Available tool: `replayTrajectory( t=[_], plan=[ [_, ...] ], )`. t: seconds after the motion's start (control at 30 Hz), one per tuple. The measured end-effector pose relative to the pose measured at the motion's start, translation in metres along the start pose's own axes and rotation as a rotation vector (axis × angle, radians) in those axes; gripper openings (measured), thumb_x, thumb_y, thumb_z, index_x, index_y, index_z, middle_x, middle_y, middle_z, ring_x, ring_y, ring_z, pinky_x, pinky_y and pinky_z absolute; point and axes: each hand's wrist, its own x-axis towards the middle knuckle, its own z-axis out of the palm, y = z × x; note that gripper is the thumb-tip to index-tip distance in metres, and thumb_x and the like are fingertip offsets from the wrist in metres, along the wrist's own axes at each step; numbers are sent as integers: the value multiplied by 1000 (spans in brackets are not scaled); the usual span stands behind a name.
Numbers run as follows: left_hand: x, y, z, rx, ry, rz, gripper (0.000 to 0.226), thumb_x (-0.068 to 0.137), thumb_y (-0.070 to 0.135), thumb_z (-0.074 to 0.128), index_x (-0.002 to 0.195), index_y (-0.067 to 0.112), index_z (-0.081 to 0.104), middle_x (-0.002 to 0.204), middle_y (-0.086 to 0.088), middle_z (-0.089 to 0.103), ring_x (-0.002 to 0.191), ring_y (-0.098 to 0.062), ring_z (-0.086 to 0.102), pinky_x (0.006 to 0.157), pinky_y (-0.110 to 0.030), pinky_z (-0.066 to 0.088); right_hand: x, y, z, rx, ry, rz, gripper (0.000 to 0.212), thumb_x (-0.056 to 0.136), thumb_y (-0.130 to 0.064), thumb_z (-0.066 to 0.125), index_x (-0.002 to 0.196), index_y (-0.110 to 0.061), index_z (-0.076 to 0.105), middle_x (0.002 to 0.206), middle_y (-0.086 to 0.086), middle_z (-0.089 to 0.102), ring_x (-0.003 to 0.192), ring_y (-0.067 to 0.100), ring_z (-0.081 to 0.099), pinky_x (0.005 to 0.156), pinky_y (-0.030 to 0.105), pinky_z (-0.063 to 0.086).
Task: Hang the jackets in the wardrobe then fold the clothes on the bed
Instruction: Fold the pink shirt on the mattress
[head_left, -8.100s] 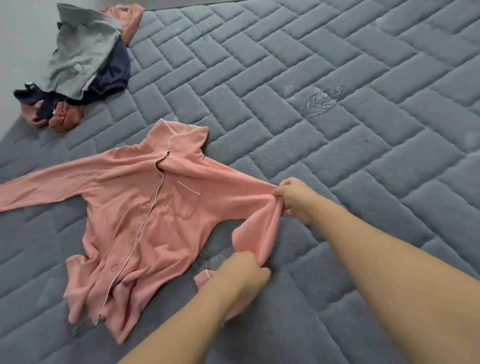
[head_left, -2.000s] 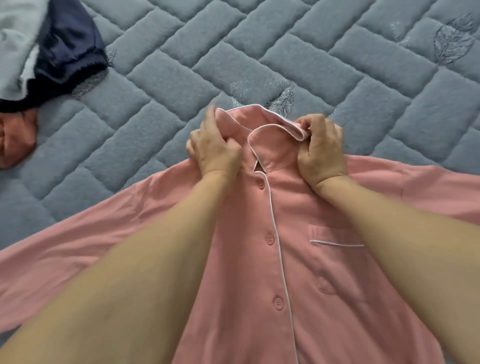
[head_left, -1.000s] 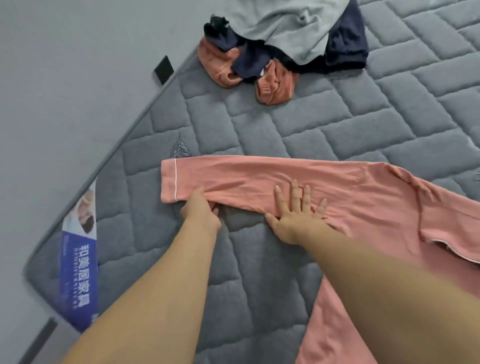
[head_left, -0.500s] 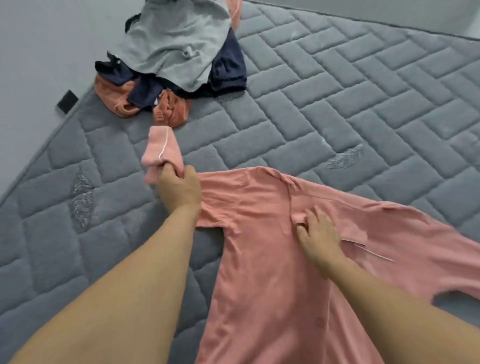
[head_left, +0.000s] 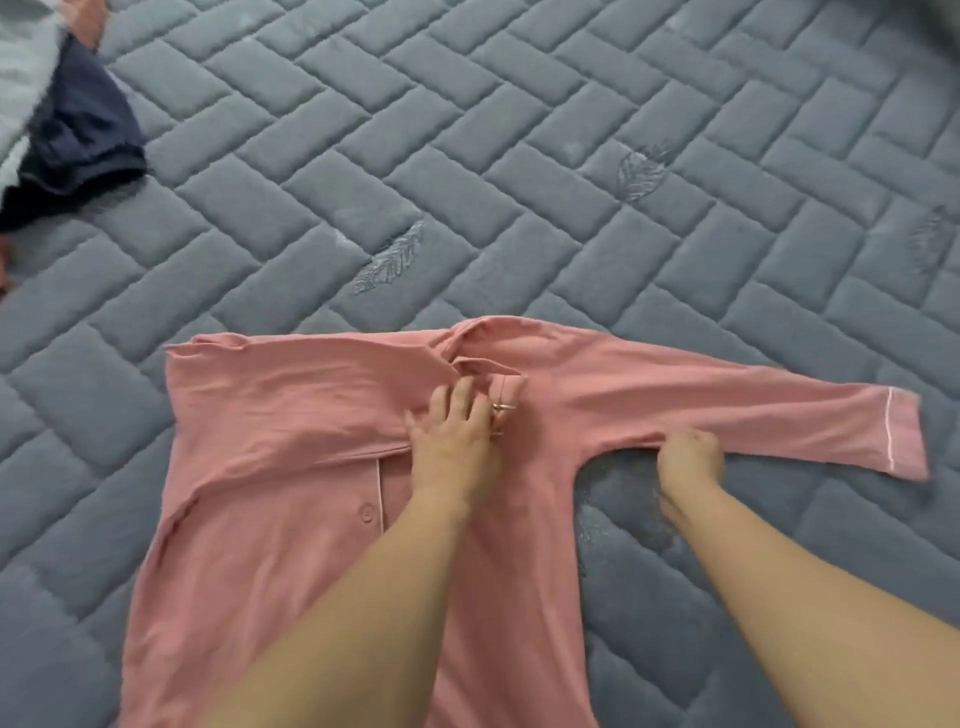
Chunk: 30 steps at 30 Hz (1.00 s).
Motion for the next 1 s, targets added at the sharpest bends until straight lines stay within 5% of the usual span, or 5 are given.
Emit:
replayTrajectory(
  t=[0.23, 0.4, 0.57, 0.77, 1.0],
  plan=[
    [46, 31, -25, 269, 200, 65, 34, 95, 40, 38, 111, 19, 58, 115, -8, 62, 108, -30, 51, 85, -41, 33, 59, -16, -41, 527, 79, 307, 16, 90, -22, 49, 104, -16, 56, 91, 3, 59, 79, 16, 59, 62, 27, 46],
    [47, 62, -34, -268, 527, 83, 22, 89, 21, 44, 95, 5, 58, 94, -17, 61, 88, -37, 55, 78, -46, 37, 76, -32, -47, 667, 121, 429, 35, 82, -37, 61, 115, -24, 59, 108, -5, 63, 92, 15, 64, 70, 29, 49],
    [30, 67, 7, -37, -62, 190, 43, 90, 10, 42, 132, 17, 41, 159, -2, 20, 149, -25, 10, 117, -56, 5, 86, -28, -58, 770, 121, 433, 29, 86, -35, 66, 113, -25, 61, 107, -4, 66, 82, 15, 65, 63, 30, 54],
    [33, 74, 13, -163, -252, 316, 82, 74, 2, 41, 150, 28, 23, 161, 16, 10, 149, -18, -15, 116, -45, -20, 106, -36, -67, 730, 53, 366, 8, 93, -26, 59, 99, -21, 63, 83, -5, 65, 77, 12, 65, 64, 26, 54],
    [28, 43, -15, -432, -253, 283, 80, 74, -8, 43, 148, 20, 34, 161, 1, 14, 149, -15, 7, 121, -30, 5, 71, -74, -37, 359, 326, -179, 20, 93, -24, 47, 84, -14, 63, 75, -3, 57, 72, 17, 49, 67, 24, 39]
  ],
)
